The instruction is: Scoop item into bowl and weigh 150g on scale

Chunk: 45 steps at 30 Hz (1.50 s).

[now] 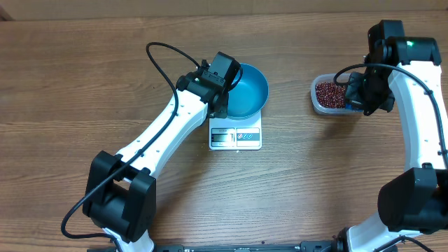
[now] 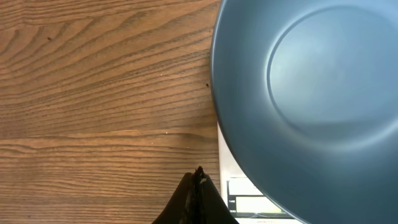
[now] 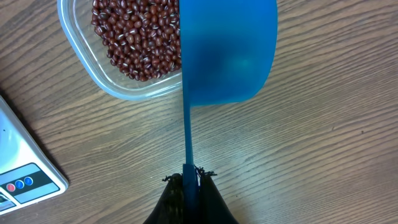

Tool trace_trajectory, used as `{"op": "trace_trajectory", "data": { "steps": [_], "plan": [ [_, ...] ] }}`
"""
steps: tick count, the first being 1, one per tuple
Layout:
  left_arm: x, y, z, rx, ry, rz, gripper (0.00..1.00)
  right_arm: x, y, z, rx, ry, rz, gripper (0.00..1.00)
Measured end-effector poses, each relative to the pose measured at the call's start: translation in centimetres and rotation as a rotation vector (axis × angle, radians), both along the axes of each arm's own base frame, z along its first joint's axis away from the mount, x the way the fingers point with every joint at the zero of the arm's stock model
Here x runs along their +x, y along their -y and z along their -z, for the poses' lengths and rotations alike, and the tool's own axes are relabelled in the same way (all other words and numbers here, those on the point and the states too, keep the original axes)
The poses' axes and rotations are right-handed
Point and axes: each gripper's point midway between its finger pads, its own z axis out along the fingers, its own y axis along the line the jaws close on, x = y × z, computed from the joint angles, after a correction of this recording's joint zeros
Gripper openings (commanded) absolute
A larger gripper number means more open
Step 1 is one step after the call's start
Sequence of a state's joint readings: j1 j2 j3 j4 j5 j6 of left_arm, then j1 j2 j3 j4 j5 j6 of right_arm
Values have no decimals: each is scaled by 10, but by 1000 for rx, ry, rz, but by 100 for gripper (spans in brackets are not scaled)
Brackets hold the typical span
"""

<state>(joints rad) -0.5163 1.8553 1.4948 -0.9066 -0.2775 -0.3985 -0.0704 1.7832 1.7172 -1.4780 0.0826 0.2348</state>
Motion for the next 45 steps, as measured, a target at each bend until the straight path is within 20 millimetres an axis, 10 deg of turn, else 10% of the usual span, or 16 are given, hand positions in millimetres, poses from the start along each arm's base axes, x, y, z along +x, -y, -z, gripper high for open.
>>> {"op": "trace_trajectory", "data": {
  "steps": [12,45],
  "plan": [
    [35,27,-63,-147,162,-5,4,2,0,0,-1,8,0,4],
    [36,61,-18,-260,58,22,4,11,-13,1,72,45,-34,4]
  ]
}}
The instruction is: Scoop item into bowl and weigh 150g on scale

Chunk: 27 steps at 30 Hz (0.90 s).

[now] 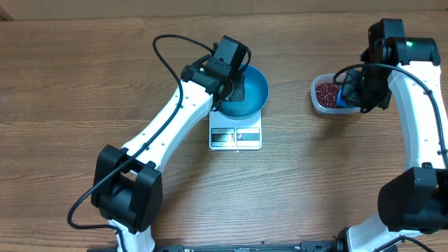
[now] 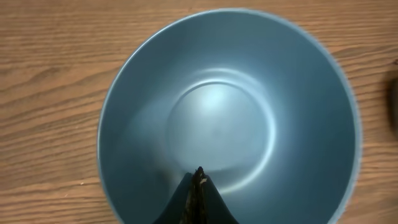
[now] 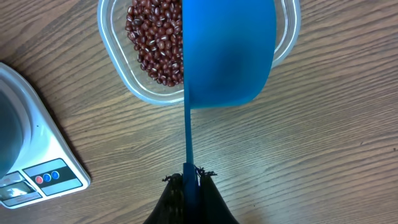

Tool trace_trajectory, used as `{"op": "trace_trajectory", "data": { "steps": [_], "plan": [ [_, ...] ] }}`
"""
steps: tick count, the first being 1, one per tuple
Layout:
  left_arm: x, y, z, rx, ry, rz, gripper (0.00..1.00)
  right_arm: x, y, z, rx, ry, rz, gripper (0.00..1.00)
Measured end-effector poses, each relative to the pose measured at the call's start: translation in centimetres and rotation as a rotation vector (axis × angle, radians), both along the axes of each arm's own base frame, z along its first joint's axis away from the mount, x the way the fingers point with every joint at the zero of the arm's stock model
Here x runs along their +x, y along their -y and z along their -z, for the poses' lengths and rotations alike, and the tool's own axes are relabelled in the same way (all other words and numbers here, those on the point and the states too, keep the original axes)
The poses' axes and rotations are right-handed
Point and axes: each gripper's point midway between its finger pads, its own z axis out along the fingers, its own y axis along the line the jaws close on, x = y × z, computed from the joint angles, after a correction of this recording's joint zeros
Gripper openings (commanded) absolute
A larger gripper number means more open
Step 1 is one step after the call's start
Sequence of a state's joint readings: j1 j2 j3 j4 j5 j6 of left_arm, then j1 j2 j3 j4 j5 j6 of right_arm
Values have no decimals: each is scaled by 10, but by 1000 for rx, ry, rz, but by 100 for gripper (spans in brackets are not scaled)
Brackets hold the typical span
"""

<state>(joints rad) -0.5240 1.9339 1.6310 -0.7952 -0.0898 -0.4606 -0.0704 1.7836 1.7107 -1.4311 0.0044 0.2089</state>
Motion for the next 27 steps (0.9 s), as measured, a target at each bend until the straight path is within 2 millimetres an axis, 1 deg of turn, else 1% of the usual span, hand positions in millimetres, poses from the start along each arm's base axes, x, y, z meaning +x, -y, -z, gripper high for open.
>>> {"op": "trace_trajectory", "data": {
  "steps": [4,6,8,10,15,23,27],
  "plan": [
    [0,-2,29,40,-52,-9,4,0,0,0,1,0,0,4],
    [-3,-5,43,64,-85,-11,4,0,0,0,1,0,0,4],
    [-8,-10,51,92,-113,-15,4,0,0,0,1,0,0,4],
    [-12,-16,53,122,-128,-22,4,0,0,0,1,0,-1,4],
    [-12,-25,54,165,-125,-38,4,0,0,0,1,0,0,4],
    [-11,-37,54,190,-133,-63,4,0,0,0,1,0,-1,4],
    [-13,-43,55,200,-150,-70,4,0,0,0,1,0,0,4]
  ]
}}
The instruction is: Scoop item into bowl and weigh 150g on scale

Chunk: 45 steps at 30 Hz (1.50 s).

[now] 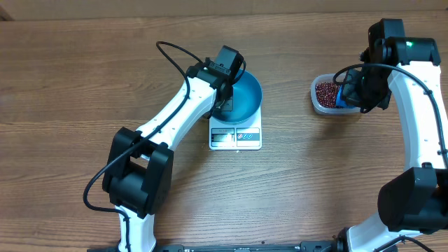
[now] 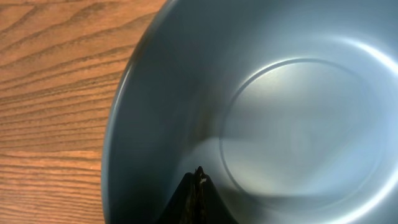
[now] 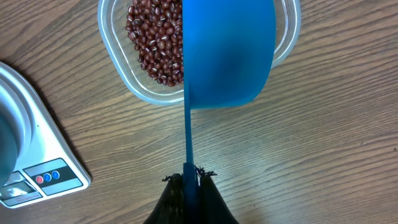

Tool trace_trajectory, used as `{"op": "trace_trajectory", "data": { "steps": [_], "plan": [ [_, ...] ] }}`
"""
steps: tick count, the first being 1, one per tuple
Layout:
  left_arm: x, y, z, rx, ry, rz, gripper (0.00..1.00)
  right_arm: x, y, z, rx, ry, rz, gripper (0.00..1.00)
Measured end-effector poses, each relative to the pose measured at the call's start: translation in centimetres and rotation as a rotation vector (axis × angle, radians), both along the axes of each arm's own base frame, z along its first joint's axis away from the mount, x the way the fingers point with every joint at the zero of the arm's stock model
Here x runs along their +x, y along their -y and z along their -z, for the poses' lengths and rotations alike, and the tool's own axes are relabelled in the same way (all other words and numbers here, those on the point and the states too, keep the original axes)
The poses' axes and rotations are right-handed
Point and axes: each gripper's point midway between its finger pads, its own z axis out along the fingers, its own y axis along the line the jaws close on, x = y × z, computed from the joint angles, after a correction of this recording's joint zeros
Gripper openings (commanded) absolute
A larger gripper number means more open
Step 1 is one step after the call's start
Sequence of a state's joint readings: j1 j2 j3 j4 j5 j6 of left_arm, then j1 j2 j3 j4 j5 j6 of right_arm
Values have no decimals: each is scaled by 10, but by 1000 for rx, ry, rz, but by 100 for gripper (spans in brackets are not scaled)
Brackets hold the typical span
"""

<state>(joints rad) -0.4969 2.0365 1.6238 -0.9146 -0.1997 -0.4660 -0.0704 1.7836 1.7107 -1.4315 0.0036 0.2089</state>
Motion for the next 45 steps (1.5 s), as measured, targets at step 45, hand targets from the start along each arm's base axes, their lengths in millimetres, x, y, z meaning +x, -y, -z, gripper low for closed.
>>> {"op": "trace_trajectory", "data": {
  "steps": [45],
  "plan": [
    [68,64,-10,-263,248,53,4,0,0,1,0,1,0,4]
  ]
}}
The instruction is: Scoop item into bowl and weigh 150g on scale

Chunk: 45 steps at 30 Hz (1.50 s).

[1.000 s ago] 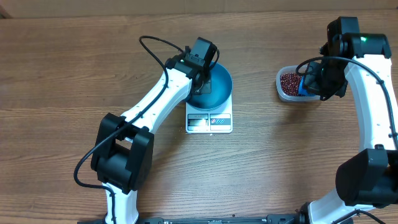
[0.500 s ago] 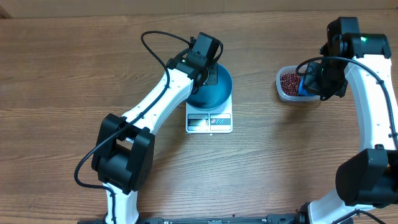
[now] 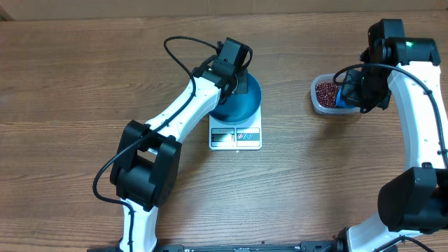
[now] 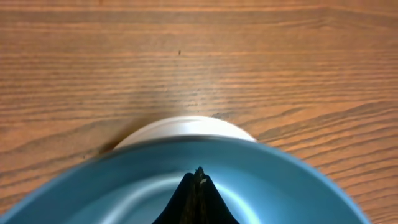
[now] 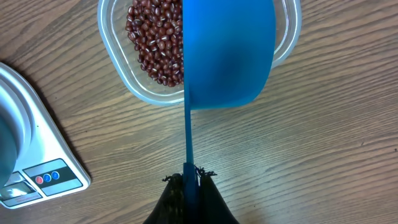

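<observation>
A blue bowl (image 3: 240,106) stands on the white scale (image 3: 236,135). My left gripper (image 3: 238,82) is shut with nothing in it, its tips (image 4: 199,177) low inside the bowl (image 4: 292,186) near the far rim; the scale's white platform (image 4: 186,127) shows behind that rim. My right gripper (image 5: 188,177) is shut on the handle of a blue scoop (image 5: 227,56), held on edge over the right half of a clear container of red beans (image 5: 152,43). In the overhead view the scoop (image 3: 341,98) hangs over the container (image 3: 325,93).
The scale's display and buttons (image 3: 234,138) face the table's near side; its corner (image 5: 37,171) shows at the left of the right wrist view. A black cable (image 3: 185,49) loops off the left arm. Bare wooden table (image 3: 84,84) lies all around.
My left gripper has moved from the bowl's left inner side to its far side, still shut. The bowl sits slightly nearer the scale's middle. The right arm and scoop have not moved.
First my shut left gripper was beside the bowl's left edge and the scoop hung just right of the bean container. Then the left tips were over the bowl and the scoop over the beans. Later the tips were inside the bowl's left part, now at its far rim.
</observation>
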Tool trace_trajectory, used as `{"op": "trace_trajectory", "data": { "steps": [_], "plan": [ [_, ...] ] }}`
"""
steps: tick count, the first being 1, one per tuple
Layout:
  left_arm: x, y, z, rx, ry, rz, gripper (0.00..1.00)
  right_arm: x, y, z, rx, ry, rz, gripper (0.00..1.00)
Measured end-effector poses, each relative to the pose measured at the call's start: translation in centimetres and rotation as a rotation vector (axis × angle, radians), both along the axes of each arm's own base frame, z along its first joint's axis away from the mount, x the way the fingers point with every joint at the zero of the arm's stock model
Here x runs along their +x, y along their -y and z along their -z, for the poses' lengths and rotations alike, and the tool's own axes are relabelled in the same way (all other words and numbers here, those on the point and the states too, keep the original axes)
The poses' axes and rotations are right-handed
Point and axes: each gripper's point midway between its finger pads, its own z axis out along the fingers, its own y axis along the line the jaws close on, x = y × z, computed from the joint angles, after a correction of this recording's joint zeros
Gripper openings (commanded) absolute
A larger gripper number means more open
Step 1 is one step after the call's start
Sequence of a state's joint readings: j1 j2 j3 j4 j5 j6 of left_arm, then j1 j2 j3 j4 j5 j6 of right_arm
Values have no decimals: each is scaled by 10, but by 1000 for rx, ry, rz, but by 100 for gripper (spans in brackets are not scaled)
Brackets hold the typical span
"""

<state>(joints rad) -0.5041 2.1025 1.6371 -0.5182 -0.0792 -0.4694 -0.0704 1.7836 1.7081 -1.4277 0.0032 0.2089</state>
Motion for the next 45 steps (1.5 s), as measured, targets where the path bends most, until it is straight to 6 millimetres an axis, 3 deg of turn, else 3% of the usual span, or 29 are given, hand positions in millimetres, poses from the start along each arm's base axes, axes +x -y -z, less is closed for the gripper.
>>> {"op": "trace_trajectory", "data": {
  "steps": [24,35,45],
  "plan": [
    [-1,30,-10,-140,2,88,4,1,0,0,0,3,0,4],
    [-35,49,-2,-235,-151,188,4,1,0,0,0,4,0,4],
    [-44,64,-8,-318,-184,249,4,1,0,0,0,4,0,4]
  ]
}}
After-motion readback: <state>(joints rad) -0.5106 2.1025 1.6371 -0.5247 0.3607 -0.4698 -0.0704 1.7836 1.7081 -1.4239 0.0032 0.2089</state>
